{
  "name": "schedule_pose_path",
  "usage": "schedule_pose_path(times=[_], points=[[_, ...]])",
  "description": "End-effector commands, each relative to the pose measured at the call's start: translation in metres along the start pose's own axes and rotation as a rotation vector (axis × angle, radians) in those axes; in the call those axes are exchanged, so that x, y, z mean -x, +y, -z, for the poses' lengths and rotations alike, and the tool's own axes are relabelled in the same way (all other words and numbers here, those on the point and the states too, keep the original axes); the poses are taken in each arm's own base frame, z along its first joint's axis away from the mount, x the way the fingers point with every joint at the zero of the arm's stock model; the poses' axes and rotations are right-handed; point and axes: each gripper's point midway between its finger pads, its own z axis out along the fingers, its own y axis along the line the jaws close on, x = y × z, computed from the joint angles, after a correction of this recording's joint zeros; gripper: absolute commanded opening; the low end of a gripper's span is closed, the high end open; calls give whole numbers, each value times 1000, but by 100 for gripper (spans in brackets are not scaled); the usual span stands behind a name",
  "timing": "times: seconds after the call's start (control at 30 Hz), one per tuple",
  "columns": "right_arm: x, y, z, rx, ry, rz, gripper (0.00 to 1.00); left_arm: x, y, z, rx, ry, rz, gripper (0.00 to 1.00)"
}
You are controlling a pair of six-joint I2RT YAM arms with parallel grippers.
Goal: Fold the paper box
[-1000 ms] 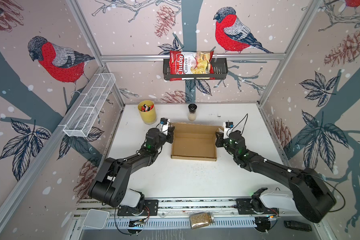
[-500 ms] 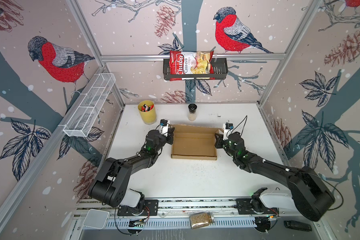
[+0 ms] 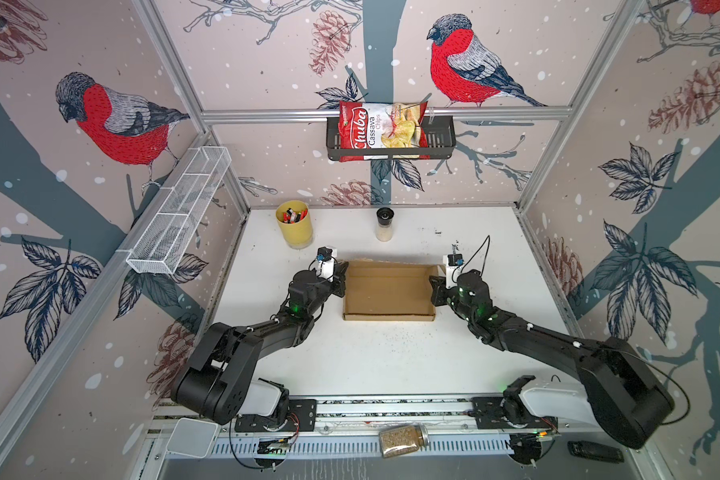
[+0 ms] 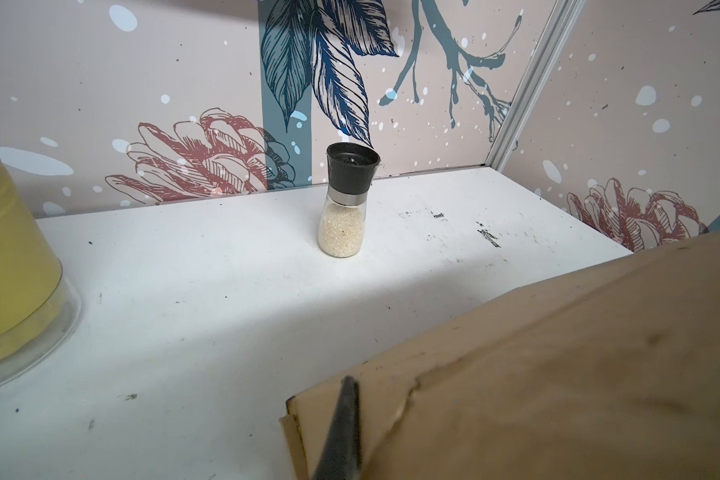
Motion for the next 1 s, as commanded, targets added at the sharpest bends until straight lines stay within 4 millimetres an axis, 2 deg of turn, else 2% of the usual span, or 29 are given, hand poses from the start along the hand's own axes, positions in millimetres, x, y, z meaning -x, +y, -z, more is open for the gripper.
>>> schedule_pose_path(times=[0.0,0.1,0.23,0.37,0.57,0.8,0.97], points=[[-14,5,-1,29,55,14,9,-13,-14,-2,-33,52,70,4],[-16,5,-2,25,58,9,8,-20,-23,-7,-42,70,52,4],[-23,2,-2,15,71,11,8,-34,-24,-8,-25,92,39,4],[-26,-1,0,5,71,18,7,-35,-19,-6,7,85,47,4],[-27,0,2,17,85,37,10,-40,-24,-2,1,92,-3,4],[-28,1,19,83,129,55,37,-40,-19,14,41,42,-108,4],[-34,4,25,120,169,33,52,-37,-21,18,81,-7,-189,4]])
